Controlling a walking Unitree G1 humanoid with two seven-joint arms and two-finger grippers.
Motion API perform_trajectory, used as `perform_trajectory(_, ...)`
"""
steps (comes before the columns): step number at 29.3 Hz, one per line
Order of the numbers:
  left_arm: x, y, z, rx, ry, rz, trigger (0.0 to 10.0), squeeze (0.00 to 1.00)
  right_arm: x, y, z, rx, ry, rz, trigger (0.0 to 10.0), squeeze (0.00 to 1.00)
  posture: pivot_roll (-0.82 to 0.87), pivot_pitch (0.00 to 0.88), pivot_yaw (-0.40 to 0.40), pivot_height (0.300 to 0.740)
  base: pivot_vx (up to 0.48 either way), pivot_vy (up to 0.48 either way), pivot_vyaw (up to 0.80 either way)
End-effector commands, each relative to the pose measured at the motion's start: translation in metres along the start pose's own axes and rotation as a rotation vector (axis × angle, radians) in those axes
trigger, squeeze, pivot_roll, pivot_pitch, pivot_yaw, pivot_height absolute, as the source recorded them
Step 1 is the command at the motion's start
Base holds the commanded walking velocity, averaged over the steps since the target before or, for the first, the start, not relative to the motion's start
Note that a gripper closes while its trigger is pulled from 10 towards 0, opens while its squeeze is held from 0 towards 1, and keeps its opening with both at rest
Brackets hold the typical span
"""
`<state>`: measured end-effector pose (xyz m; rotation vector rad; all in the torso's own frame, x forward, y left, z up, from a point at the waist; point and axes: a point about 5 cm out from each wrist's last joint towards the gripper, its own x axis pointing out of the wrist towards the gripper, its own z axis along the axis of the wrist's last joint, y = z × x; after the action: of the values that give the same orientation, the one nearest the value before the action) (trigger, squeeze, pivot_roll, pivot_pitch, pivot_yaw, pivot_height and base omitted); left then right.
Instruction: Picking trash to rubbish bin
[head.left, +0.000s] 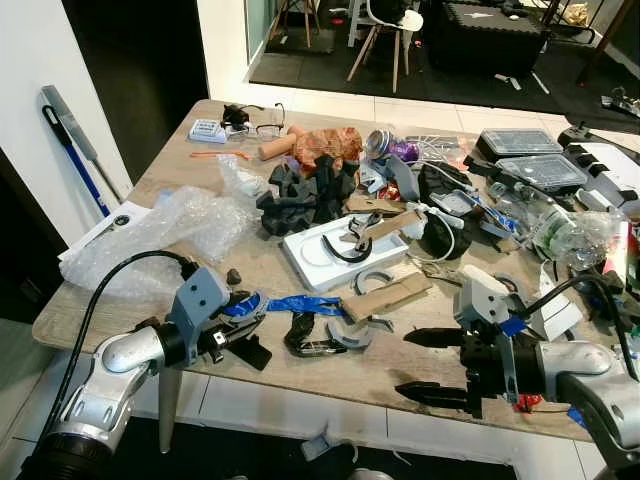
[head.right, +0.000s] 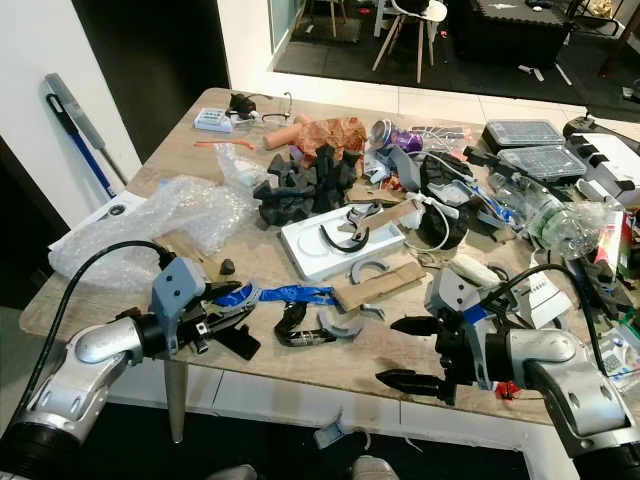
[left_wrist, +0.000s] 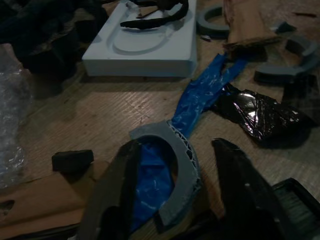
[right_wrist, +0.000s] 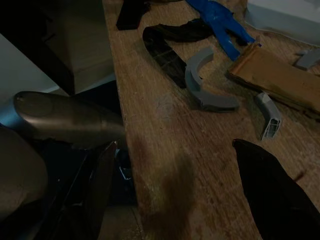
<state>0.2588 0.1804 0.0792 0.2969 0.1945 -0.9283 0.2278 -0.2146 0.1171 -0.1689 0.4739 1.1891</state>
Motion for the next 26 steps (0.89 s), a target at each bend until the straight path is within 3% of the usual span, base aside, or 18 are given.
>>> perform_trajectory(1,-0.005,-0.008,-0.021,-0.045,0.084,-0.040,10.0,1.00,-0.001,0.001,0.001,0.000,0.009,0.002,10.0,0.00,-0.04,0.000,-0.018,0.740,0.000,0.000,0.00)
perform_trajectory(4,-0.007,-0.010,-0.025,-0.050,0.102,-0.060,10.0,1.00,-0.001,0.001,0.001,0.001,0.010,0.001,10.0,0.00,-0.04,0.000,-0.017,0.740,0.000,0.000,0.00)
perform_trajectory(11,-0.020,-0.021,-0.033,-0.170,0.132,-0.168,10.0,1.00,-0.002,0.001,0.000,0.002,0.016,0.000,10.0,0.00,-0.04,0.000,-0.019,0.740,0.000,0.000,0.00)
perform_trajectory(18,-0.026,-0.023,-0.043,-0.195,0.190,-0.182,10.0,1.00,-0.001,0.002,-0.002,0.003,0.017,0.002,10.0,0.00,-0.04,0.000,-0.018,0.740,0.000,0.000,0.00)
perform_trajectory(19,-0.026,-0.023,-0.045,-0.189,0.206,-0.182,10.0,0.34,-0.002,0.002,-0.002,0.003,0.018,0.001,10.0,0.00,-0.04,0.000,-0.019,0.740,0.000,0.000,0.00)
perform_trajectory(20,-0.026,-0.024,-0.046,-0.185,0.216,-0.181,10.0,0.34,-0.002,0.002,-0.002,0.004,0.018,0.000,10.0,0.00,-0.04,0.000,-0.019,0.740,0.000,0.000,0.00)
perform_trajectory(21,-0.026,-0.023,-0.048,-0.179,0.231,-0.172,10.0,0.00,-0.002,0.002,-0.002,0.003,0.020,0.000,10.0,0.00,-0.04,0.000,-0.019,0.740,0.000,0.000,0.00)
perform_trajectory(26,-0.019,-0.017,-0.048,-0.144,0.236,-0.088,10.0,0.00,-0.003,0.001,-0.002,0.002,0.022,-0.003,10.0,0.00,-0.04,0.000,-0.020,0.740,0.000,0.000,0.00)
